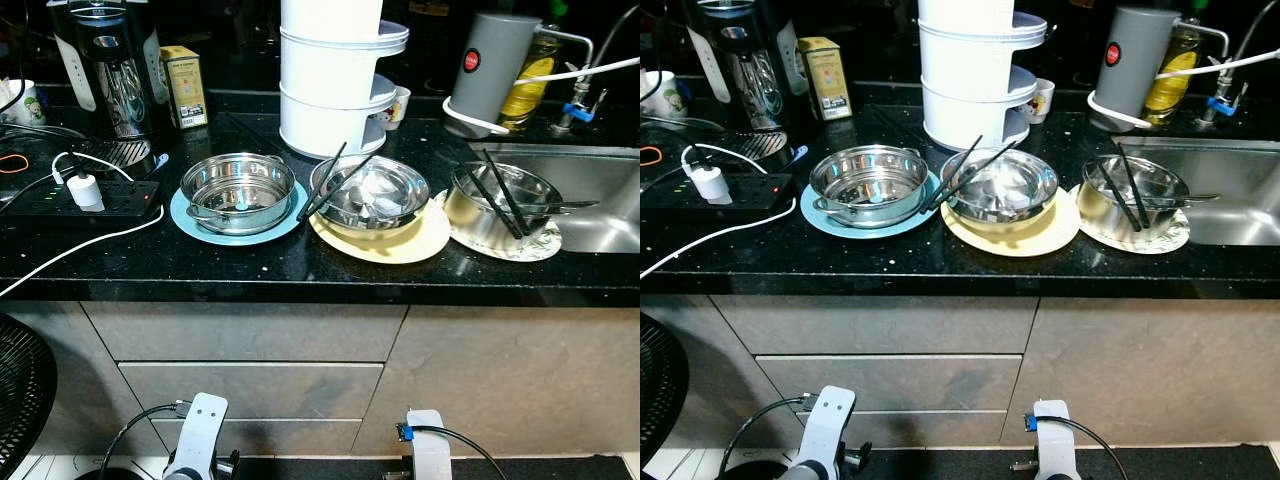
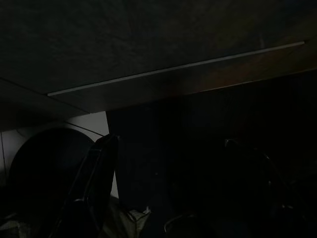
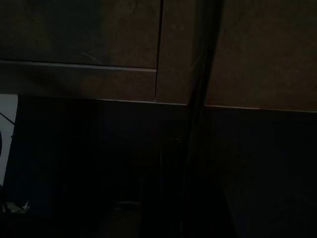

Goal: Kitchen organization

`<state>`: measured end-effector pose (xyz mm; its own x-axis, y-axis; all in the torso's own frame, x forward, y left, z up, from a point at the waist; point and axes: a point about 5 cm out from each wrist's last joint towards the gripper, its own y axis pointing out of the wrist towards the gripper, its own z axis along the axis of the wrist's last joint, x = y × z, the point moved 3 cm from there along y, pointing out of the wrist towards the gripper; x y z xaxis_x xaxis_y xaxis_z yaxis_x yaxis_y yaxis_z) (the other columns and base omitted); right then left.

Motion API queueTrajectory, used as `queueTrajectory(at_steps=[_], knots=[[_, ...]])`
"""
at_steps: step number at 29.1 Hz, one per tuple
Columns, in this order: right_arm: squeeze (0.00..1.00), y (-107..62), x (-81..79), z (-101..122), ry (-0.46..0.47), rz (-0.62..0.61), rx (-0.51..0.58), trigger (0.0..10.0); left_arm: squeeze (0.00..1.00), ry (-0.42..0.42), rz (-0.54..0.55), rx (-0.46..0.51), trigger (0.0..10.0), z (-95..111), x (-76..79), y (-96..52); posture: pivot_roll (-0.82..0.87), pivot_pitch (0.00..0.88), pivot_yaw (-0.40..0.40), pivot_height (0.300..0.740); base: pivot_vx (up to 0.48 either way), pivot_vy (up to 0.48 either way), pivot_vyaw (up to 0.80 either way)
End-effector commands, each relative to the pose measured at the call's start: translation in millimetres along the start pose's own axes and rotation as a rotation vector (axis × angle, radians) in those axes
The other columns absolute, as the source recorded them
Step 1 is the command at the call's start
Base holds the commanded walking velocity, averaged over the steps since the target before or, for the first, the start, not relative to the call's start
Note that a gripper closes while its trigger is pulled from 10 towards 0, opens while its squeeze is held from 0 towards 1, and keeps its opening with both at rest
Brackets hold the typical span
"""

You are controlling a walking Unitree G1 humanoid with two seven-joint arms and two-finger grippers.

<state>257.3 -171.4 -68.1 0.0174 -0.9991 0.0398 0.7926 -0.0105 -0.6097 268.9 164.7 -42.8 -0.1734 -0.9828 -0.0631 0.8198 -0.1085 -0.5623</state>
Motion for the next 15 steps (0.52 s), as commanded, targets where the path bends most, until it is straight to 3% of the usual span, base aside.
queueTrajectory(at_steps=[1,15], knots=[[0.00,-1.5,3.8,-5.2,0.000,-0.011,-0.017,10.0,0.00,-0.014,-0.007,-0.035,10.0,-9.3,3.3,-1.1,-0.06,0.121,-0.028,0.740,0.000,-0.330,0.00],[0.00,-1.1,4.6,-2.2,-0.010,-0.006,-0.004,10.0,0.00,-0.030,0.001,-0.023,10.0,-6.1,3.5,-0.2,-0.07,0.113,-0.031,0.740,0.000,-0.329,0.00]])
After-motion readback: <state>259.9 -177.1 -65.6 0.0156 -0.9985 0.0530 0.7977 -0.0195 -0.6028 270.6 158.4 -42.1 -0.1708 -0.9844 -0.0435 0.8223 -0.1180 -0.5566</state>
